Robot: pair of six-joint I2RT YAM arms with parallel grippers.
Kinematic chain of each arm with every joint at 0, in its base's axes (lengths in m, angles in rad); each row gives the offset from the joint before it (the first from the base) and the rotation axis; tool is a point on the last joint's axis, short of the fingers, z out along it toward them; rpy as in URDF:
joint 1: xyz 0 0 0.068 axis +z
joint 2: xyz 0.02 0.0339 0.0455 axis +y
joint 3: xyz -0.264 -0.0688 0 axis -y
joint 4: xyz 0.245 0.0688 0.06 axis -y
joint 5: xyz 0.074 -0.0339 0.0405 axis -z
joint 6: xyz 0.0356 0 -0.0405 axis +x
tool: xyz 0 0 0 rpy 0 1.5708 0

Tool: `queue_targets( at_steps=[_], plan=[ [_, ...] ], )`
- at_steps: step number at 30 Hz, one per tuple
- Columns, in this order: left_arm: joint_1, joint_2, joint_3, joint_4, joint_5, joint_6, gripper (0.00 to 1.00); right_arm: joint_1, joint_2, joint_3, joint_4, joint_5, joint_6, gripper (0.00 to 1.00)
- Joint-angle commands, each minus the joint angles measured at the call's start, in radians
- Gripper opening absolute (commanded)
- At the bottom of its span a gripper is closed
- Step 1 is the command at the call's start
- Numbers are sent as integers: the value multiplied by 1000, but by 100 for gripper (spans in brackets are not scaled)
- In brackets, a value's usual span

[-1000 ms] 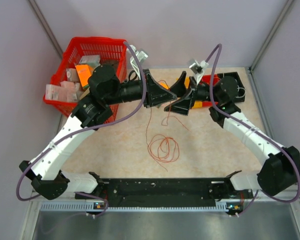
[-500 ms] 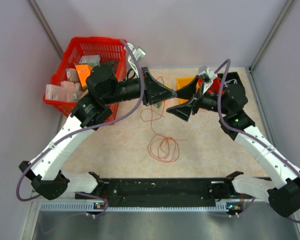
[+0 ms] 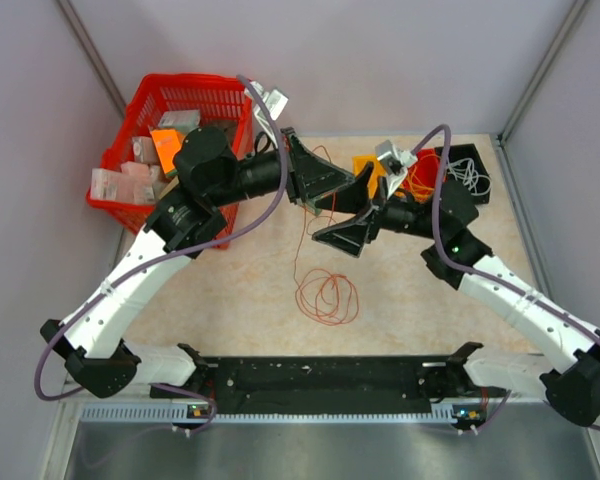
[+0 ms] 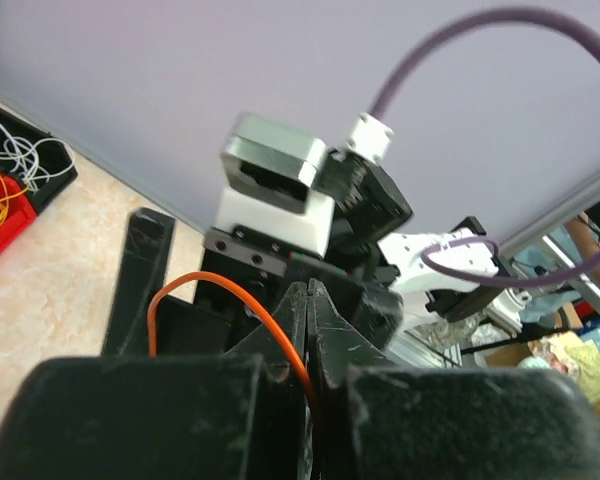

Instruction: Untangle the cables

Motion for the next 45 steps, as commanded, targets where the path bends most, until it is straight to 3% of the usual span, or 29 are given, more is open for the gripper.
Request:
queue_targets(
  at_steps=[1,5,12,14,16,20,21,22,23,25,26,27,31,33,38,45],
  plan=[
    [6,-4,26,28,-102,-34,0,114,-83,-2,-130,358,-107,94],
    [5,-20,-1,-2,-207,-41,0,266,-86,39,-241,659,-233,91],
    [5,-41,-23,-10,-284,-46,0,357,-22,90,-241,751,-302,89],
    [6,-43,-21,-10,-271,-43,0,367,-6,97,-247,805,-311,84],
    [5,-41,-23,-12,-266,-43,0,367,5,102,-243,839,-316,76],
    [5,-43,-32,-8,-251,-31,0,367,2,87,-234,828,-328,44],
    [5,-44,-35,-13,-245,-20,0,366,-9,72,-231,839,-324,31],
    [6,-44,-37,-24,-244,-12,0,367,-23,58,-232,851,-318,12],
    [6,-47,-38,-33,-244,0,0,366,-38,49,-235,865,-311,0],
    [6,-53,-46,-42,-217,32,0,335,-64,27,-244,847,-304,0],
    [9,-57,-48,-45,-176,60,4,316,-80,15,-254,834,-296,0],
    [11,-61,-54,-50,-145,83,14,283,-96,1,-258,831,-284,0],
    [17,-107,-129,-56,-35,164,69,112,-130,-21,-264,667,-212,0],
    [22,-136,-178,-82,-33,195,82,78,-132,1,-316,670,-247,0],
    [29,-207,-271,-183,-158,264,86,53,-158,30,-405,716,-333,0],
    [31,-343,-449,-113,-618,224,92,51,-192,53,-475,672,-315,0]
  ],
)
